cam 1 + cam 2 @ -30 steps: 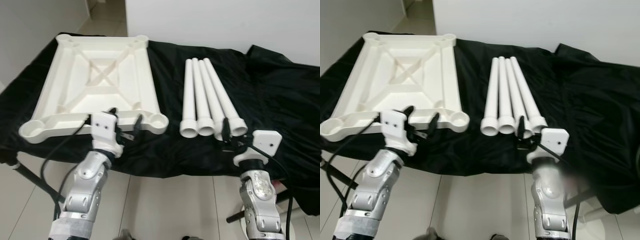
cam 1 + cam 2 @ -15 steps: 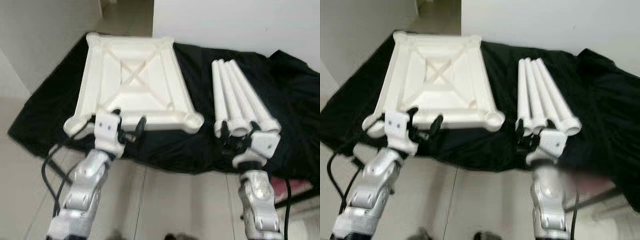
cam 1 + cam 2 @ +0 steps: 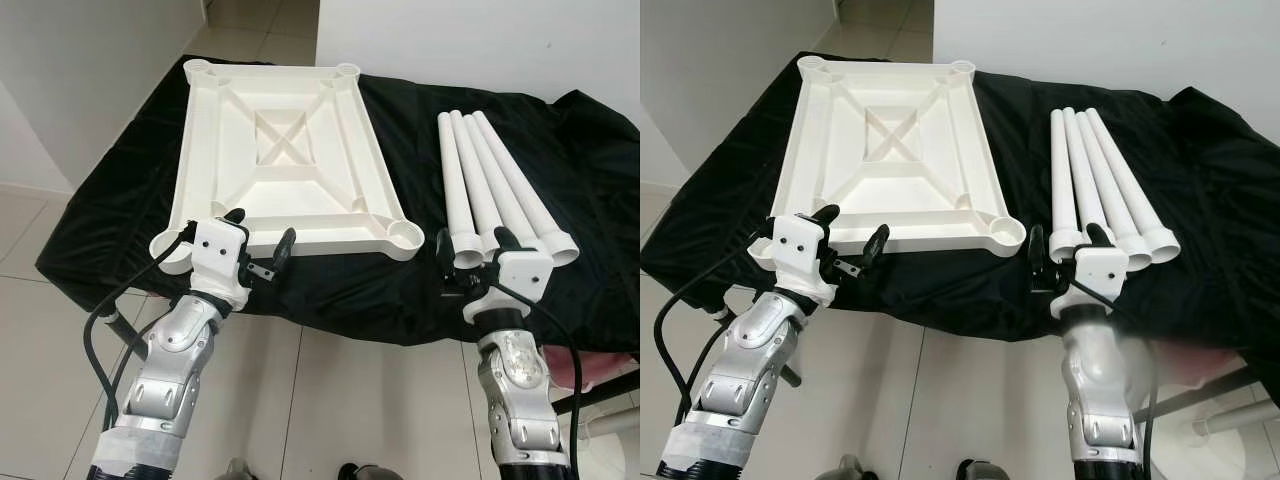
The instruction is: Building children table
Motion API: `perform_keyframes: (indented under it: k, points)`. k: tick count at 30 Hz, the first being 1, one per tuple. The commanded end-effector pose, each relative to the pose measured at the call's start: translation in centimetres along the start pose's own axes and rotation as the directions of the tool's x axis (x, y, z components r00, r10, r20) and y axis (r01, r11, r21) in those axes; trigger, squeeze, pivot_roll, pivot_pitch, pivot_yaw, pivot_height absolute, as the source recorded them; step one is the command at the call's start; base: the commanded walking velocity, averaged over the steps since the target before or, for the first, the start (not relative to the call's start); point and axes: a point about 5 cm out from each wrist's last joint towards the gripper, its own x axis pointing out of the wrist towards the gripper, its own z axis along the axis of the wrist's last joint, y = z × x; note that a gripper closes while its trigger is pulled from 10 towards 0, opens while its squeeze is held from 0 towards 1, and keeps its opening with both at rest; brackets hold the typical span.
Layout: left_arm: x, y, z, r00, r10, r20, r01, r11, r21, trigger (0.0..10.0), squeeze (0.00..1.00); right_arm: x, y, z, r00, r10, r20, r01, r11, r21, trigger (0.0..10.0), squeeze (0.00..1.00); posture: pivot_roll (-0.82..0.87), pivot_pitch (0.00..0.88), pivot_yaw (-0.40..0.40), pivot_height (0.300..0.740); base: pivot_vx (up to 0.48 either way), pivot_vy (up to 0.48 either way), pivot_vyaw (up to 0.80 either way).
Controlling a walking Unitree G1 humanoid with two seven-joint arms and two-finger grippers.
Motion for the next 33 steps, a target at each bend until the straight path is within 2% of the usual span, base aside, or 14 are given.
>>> perform_keyframes:
  k: [1, 6, 12, 19, 20, 23, 30, 33]
  points:
    - [0.2, -0.3, 0.2, 1.000, -0.002, 0.005, 0.002, 1.000, -0.005, 10.0, 0.00, 0.0, -0.4, -0.2, 1.000, -0.005, -0.012, 0.006, 1.000, 0.010, 10.0, 0.00, 0.03, 0.128, -0.069, 0.740, 0.000, 0.000, 0.00]
    - [1.0, -0.5, 1.3, 0.999, 0.018, 0.027, -0.016, 0.998, -0.060, 10.0, 0.00, 0.5, -0.9, 0.3, 0.999, -0.049, -0.012, 0.049, 0.998, 0.041, 10.0, 0.00, 0.03, 0.137, -0.089, 0.740, 0.000, 0.000, 0.00]
    - [1.1, -0.4, 1.5, 0.999, 0.019, 0.028, -0.018, 0.999, -0.029, 10.0, 0.00, 0.6, -1.1, 0.2, 0.998, -0.062, -0.019, 0.062, 0.997, 0.037, 10.0, 0.00, 0.02, 0.148, -0.108, 0.740, 0.000, 0.000, 0.00]
    - [0.9, -0.8, 1.4, 0.999, -0.032, 0.026, 0.033, 0.999, -0.030, 10.0, 0.00, 0.7, -1.4, 0.0, 0.997, -0.075, -0.031, 0.076, 0.997, 0.031, 10.0, 0.00, 0.01, 0.157, -0.104, 0.740, 0.000, 0.000, 0.00]
    - [0.8, -1.2, 1.3, 0.997, -0.068, 0.027, 0.069, 0.997, -0.031, 10.0, 0.00, 0.6, -1.7, -0.1, 0.995, -0.089, -0.035, 0.090, 0.996, 0.022, 10.0, 0.00, 0.01, 0.160, -0.093, 0.740, 0.000, 0.000, 0.00]
    - [0.6, -1.3, 1.1, 0.996, -0.093, 0.018, 0.094, 0.995, -0.043, 10.0, 0.00, 0.6, -1.8, 0.0, 0.995, -0.095, -0.033, 0.095, 0.995, 0.014, 10.0, 0.00, 0.01, 0.154, -0.078, 0.740, 0.000, 0.000, 0.00]
    - [0.7, -0.1, 0.7, 0.999, -0.033, 0.016, 0.034, 0.997, -0.076, 10.0, 0.00, -0.9, -0.9, 0.0, 0.995, -0.096, -0.027, 0.096, 0.995, 0.003, 10.0, 0.00, -0.01, 0.139, -0.048, 0.740, 0.000, 0.000, 0.00]
    - [0.9, 0.1, 0.6, 1.000, -0.029, 0.009, 0.030, 0.996, -0.083, 10.0, 0.00, -1.1, -1.1, 0.1, 0.993, -0.114, -0.024, 0.114, 0.994, -0.001, 10.0, 0.00, -0.02, 0.138, -0.032, 0.740, 0.000, 0.000, 0.00]
